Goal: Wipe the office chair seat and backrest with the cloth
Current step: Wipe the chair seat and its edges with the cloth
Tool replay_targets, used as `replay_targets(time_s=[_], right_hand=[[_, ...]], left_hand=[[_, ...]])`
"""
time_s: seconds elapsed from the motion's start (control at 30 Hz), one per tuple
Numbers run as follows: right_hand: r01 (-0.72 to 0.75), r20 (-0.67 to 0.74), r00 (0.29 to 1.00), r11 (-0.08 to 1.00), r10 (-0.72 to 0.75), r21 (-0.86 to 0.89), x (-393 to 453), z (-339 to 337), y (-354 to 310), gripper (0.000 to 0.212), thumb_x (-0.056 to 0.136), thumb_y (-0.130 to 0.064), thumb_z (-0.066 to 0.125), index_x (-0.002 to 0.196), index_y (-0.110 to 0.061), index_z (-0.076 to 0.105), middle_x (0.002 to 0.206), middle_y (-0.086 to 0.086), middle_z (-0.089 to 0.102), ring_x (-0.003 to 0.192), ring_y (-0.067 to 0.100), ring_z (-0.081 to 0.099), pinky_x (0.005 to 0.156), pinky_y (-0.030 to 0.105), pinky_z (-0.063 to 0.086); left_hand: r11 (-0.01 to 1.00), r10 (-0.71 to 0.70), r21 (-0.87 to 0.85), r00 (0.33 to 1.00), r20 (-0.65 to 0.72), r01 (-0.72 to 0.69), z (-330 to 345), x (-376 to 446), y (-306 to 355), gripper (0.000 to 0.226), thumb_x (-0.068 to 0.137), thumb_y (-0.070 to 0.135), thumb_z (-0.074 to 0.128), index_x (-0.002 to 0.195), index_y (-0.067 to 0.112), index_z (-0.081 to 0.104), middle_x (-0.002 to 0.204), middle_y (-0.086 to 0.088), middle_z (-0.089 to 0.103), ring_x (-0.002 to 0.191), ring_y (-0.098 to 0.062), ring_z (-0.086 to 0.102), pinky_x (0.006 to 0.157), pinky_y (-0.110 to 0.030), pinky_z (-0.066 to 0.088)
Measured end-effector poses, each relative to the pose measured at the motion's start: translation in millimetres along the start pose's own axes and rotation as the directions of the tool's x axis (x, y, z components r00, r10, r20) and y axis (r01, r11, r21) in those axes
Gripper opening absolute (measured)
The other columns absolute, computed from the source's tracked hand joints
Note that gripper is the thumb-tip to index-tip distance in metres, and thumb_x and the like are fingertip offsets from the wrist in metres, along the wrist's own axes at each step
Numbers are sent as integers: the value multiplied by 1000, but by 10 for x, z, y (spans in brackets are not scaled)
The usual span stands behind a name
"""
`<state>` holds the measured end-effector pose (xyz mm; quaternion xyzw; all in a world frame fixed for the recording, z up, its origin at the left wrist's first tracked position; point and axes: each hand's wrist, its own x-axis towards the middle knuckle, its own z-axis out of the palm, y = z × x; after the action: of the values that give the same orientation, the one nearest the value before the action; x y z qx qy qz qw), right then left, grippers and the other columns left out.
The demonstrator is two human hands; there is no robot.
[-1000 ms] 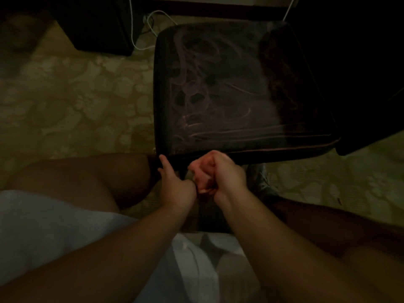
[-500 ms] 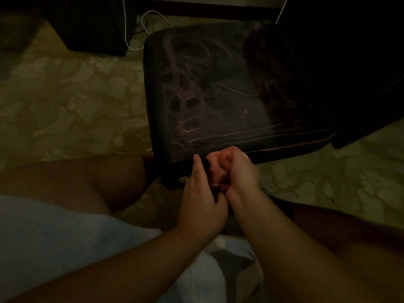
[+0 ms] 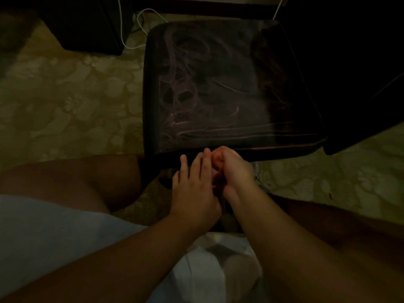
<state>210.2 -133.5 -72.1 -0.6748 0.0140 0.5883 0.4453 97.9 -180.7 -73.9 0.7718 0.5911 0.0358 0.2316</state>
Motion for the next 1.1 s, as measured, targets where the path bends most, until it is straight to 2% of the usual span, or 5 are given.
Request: replay_targets(time_s=[0.2,0.43,0.6,0.93,1.1], right_hand=[[148,10,988,970,-153,193,115,-511,-353,16,65,-6,50,61,-19,43,68,15,40,43,16,30,58,31,14],[9,21,1000,999,-10,40,55,-300,-182,16,84,-19,71,92,-8,80,94,14,81,82,30,80,69,42,65],[104,-14,994,915,-107,391,296,-840,-519,33,93,-16,46,61,-23,38,71,9,45,40,17,39,46,18,36],[-74,53,996,994,70,84,197,-320,-177,23,82,-30,71,94,-13,80,93,9,81,78,29,77,62,41,61],[183,53,971,865,-234,467,265,-916,-625,35,79,-15,47,49,-23,31,51,3,29,33,14,24,47,14,22]], left_hand=[[995,-48,88,999,22,46,-77,29,-27,110,87,47,54,160,33,-28,176,6,-4,161,-36,-10,123,-71,6],[985,173,15,985,-12,-173,38,99,199,101,88,41,51,164,33,-15,177,5,-4,162,-15,-7,128,-61,5],[987,150,64,989,-15,-148,67,228,82,101,82,42,45,164,30,-13,176,5,8,162,-13,3,127,-60,9],[1000,17,22,998,-57,-16,-37,344,113,120,81,41,71,163,34,-17,171,6,27,159,-7,17,130,-51,6],[999,49,-18,999,-14,-49,-25,280,160,111,88,27,62,161,41,-20,172,10,18,161,-8,4,129,-60,0]])
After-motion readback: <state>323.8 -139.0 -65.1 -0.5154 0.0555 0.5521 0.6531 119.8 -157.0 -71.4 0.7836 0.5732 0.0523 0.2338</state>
